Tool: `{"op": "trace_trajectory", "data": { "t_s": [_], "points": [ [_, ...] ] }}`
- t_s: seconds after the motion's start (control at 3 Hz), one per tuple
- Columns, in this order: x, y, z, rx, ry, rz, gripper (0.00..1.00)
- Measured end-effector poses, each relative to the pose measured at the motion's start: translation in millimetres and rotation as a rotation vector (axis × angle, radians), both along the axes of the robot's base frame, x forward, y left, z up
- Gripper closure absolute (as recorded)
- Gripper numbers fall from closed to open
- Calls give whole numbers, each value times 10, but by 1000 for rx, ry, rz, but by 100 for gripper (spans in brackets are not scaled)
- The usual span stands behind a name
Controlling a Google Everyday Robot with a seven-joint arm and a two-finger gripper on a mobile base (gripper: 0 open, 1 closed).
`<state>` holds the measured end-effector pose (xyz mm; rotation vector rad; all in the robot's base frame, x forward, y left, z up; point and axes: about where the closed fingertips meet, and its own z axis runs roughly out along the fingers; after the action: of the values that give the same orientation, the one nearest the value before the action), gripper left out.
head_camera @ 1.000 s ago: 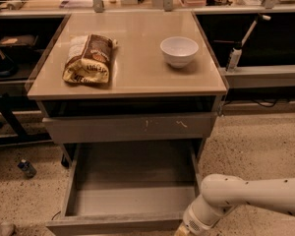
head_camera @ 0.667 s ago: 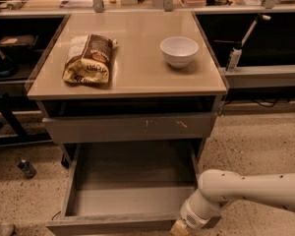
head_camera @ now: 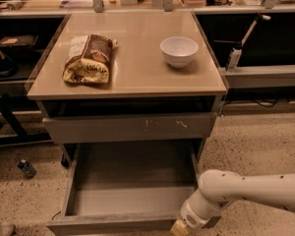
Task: Close middle drawer
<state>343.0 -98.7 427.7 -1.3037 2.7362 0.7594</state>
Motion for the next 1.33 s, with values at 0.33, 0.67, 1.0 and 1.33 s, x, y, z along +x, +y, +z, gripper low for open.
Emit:
{"op": "trace_trajectory", "data": {
  "t_s": [0.33, 0.67, 1.0, 1.33],
  "points": [
    [0, 0, 0, 0, 0, 0, 35],
    [0, 0, 0, 0, 0, 0, 12],
    [-1, 0, 0, 0, 0, 0, 0],
    [-1, 0, 0, 0, 0, 0, 0]
  ]
}}
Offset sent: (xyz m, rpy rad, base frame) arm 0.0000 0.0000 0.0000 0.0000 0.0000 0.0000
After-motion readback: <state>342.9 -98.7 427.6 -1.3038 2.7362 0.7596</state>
